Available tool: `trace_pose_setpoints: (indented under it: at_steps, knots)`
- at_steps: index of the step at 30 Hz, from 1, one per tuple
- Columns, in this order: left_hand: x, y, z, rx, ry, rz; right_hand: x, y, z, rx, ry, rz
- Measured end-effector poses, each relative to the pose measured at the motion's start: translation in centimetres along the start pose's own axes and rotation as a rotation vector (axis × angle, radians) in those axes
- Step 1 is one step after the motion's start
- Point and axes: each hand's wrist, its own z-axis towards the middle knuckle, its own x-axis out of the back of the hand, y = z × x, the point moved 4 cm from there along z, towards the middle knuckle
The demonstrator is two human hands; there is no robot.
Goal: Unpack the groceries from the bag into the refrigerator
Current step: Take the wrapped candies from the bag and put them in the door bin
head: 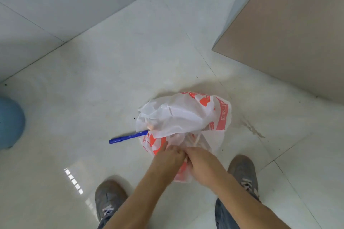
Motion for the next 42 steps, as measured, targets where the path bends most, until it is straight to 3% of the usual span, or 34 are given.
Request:
trace_pose_setpoints:
  at_steps: [2,7,13,17,21,26,31,33,35,38,42]
  knots:
    - [-0.3,-2.4,0.7,0.105,0.077,0.097,-1.9,1.7,1.0,-0.077,-0.024,-0.031]
    - [1.2,-6.7,0.8,0.28,0.061,0.145,-3.8,2.1,3.6,-0.167,0.059,-0.157]
    - [2.7,-10.7,1.5,0.535,0.122,-0.018,-2.7,-0.4,5.1,-0.165,0.289,-0.149]
    - [1.4,-10.9,1.7,0.45,0.07,0.051,-2.9,-0.7,6.0,-0.162,0.236,-0.126]
    - [-0.3,-10.0,1.6,0.374,0.01,0.182,-4.3,-1.5,6.9,-0.078,0.129,-0.3]
    - [-1.7,-11.3,1.7,0.46,-0.031,0.225,-4.7,-1.5,7.4,-0.052,0.141,-0.269]
    - [-1.4,-12.9,1.6,0.489,-0.186,0.273,-0.5,-2.4,5.7,0.013,0.158,-0.218]
    - [-0.3,-11.9,1.3,0.453,-0.087,0.242,2.1,-3.5,4.7,0.047,0.166,-0.159]
    - [1.8,-11.0,0.3,0.438,0.135,0.141,4.7,-4.4,4.1,0.056,0.192,-0.063]
    - [4.0,-10.7,-1.7,0.364,0.418,-0.179,8.3,-5.6,3.4,0.072,0.257,0.124]
    - [6.7,-10.8,-5.3,0.299,0.598,-0.515,11.3,-6.8,1.0,0.091,0.391,0.256]
